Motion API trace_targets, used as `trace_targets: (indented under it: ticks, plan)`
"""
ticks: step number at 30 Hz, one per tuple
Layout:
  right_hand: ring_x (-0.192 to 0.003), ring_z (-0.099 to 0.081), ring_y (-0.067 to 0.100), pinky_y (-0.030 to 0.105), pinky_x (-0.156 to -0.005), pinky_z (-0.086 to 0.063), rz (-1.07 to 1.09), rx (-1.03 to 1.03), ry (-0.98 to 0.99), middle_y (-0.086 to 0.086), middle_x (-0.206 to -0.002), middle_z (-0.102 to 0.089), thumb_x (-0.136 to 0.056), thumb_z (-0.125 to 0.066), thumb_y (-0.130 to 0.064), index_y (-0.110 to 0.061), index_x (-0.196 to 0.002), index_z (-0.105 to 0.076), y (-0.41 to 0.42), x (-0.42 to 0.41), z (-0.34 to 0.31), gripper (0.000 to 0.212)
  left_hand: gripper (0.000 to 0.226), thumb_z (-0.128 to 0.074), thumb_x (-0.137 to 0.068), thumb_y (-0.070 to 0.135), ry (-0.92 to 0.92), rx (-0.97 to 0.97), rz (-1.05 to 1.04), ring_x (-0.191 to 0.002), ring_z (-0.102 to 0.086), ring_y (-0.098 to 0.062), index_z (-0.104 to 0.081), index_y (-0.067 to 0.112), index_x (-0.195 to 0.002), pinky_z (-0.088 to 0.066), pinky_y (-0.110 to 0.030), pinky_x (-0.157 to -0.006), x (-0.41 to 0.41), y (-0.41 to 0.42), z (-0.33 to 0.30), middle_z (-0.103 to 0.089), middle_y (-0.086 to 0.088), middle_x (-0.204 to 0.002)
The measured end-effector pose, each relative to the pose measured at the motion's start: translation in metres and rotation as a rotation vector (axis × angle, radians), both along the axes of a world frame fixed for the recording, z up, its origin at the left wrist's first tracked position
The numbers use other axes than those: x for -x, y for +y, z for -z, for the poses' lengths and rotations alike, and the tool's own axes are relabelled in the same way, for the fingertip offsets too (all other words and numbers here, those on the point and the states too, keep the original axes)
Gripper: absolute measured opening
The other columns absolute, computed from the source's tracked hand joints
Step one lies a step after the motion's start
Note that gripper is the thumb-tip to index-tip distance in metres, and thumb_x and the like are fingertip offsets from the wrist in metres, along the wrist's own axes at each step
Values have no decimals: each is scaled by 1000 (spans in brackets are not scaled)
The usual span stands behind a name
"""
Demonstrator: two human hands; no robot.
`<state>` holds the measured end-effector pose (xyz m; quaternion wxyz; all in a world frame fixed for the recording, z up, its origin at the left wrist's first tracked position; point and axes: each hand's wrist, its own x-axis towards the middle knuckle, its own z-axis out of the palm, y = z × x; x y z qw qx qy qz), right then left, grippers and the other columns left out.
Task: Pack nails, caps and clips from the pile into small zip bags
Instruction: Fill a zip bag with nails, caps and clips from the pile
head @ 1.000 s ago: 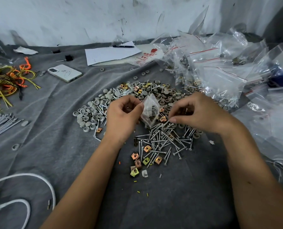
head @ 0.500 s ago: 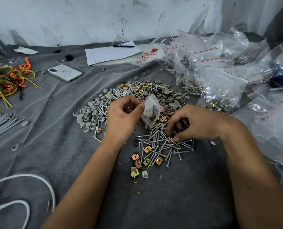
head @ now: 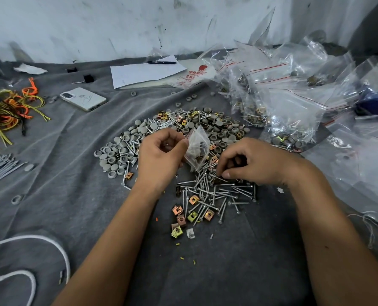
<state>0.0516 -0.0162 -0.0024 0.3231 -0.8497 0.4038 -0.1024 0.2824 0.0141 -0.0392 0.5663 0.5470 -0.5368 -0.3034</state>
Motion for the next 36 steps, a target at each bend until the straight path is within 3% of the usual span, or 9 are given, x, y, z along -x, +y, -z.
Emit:
trace_targets:
  ticks: [3,5,10,15,19,21,23,30,36]
  plan:
    - [-81,-60,18,43,-77,-52,-21,-68,-31,0,-88,-66,-84,-84,-26,-38,-96,-79,3,1,-4,18,10,-73,-93,6,-4,2,2,-48,-57,-16,-72,8,-83,-46,-24,-47,0,1,-1,-65,-21,-67]
    - [-77,-57,12,38,-74,-51,-18,-76,-38,0,-90,-64,-78,-88,-31,-39,-95,-78,6,-2,-6,21,10,-73,-93,6,-15,5,4,-48,-57,-15,-73,8,-84,-46,-25,-48,1,1,-2,-65,-20,-67]
    - [-82,-62,5,28,-73,-51,-32,-24,-15,-9,-88,-68,-82,-86,-30,-31,-93,-79,9,-11,-5,13,8,-73,-93,5,-21,11,6,-48,-57,-14,-72,5,-85,-46,-22,-47,1,1,-2,-66,-22,-69]
    - [-82,-63,7,35,-80,-53,-4,-3,-72,-15,-87,-67,-91,-76,-29,-32,-91,-78,3,-7,0,3,9,-72,-94,5,-4,10,4,-49,-56,-17,-72,5,-85,-46,-23,-48,1,1,-2,-66,-24,-70]
    - [-79,-65,5,34,-74,-53,46,-7,-107,-16,-83,-70,-85,-78,-46,-34,-83,-78,-1,-2,2,12,8,-72,-94,5,9,9,4,-49,-57,-16,-72,4,-86,-46,-23,-47,1,2,-2,-66,-23,-70]
    - [-80,-65,0,24,-72,-48,69,84,-145,-17,-84,-70,-87,-80,-35,-36,-86,-78,-2,-4,5,2,9,-72,-93,5,13,11,2,-49,-57,-16,-72,4,-85,-46,-24,-47,1,1,-2,-66,-22,-69]
    - [-81,-62,-3,17,-71,-42,83,209,-128,-17,-85,-67,-88,-80,-26,-34,-91,-79,-2,-11,7,9,10,-72,-93,5,19,17,1,-50,-57,-17,-71,4,-83,-46,-26,-48,1,1,-1,-66,-22,-68]
    - [-78,-53,-1,17,-64,-34,110,324,64,-18,-85,-54,-90,-77,-30,-28,-104,-79,-1,-31,10,14,10,-72,-93,4,47,15,9,-51,-56,-20,-71,6,-83,-46,-28,-49,0,0,1,-66,-23,-68]
    - [-78,-56,2,31,-69,-48,187,270,168,-16,-86,-58,-84,-80,-46,-36,-86,-66,3,-39,8,17,10,-72,-93,4,51,17,18,-52,-57,-21,-71,6,-83,-47,-29,-50,0,0,1,-66,-24,-70]
